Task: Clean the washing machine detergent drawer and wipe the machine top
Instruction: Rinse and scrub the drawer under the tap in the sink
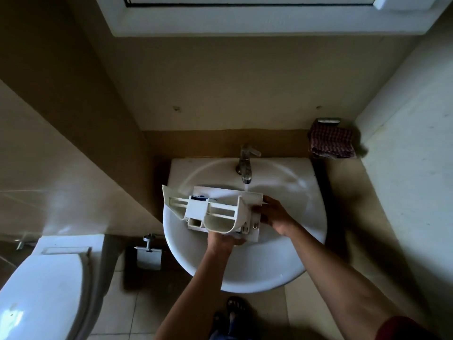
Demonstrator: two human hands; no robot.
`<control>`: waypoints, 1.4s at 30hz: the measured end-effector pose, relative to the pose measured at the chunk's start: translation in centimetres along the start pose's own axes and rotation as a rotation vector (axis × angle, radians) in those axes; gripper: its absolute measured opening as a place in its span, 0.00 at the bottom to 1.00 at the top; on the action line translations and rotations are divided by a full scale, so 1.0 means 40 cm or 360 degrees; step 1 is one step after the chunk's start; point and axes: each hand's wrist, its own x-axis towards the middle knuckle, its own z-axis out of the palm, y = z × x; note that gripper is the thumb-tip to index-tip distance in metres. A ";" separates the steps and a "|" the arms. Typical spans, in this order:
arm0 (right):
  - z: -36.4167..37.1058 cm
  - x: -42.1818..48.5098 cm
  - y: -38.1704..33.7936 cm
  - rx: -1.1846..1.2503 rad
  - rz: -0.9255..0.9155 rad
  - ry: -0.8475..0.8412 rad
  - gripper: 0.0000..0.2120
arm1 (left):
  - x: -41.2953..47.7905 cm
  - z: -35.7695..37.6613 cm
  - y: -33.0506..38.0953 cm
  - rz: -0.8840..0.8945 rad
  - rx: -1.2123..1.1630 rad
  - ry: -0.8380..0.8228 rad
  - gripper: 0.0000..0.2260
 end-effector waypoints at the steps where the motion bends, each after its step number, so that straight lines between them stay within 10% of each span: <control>1: -0.003 0.000 -0.003 -0.0033 -0.0015 -0.0008 0.09 | -0.007 -0.008 -0.002 0.0075 0.0408 0.0066 0.18; 4: -0.008 0.002 -0.015 -0.0247 -0.0080 -0.0044 0.07 | -0.002 -0.025 -0.010 0.0199 0.0927 0.0236 0.16; 12: -0.033 0.041 -0.028 -0.0988 -0.0224 -0.0069 0.07 | -0.008 -0.023 0.072 0.0100 -0.0259 0.0115 0.10; 19: -0.008 0.076 -0.037 -0.1520 -0.0485 0.0019 0.05 | -0.006 -0.011 0.062 0.0103 -0.0322 0.0006 0.13; 25: 0.018 0.094 -0.044 -0.1920 -0.0440 0.0273 0.26 | -0.006 -0.041 0.048 -0.0193 0.0029 0.0065 0.17; 42: 0.040 0.114 -0.052 -0.1642 -0.0354 0.0376 0.15 | -0.017 -0.003 0.047 -0.0054 0.0061 -0.0114 0.21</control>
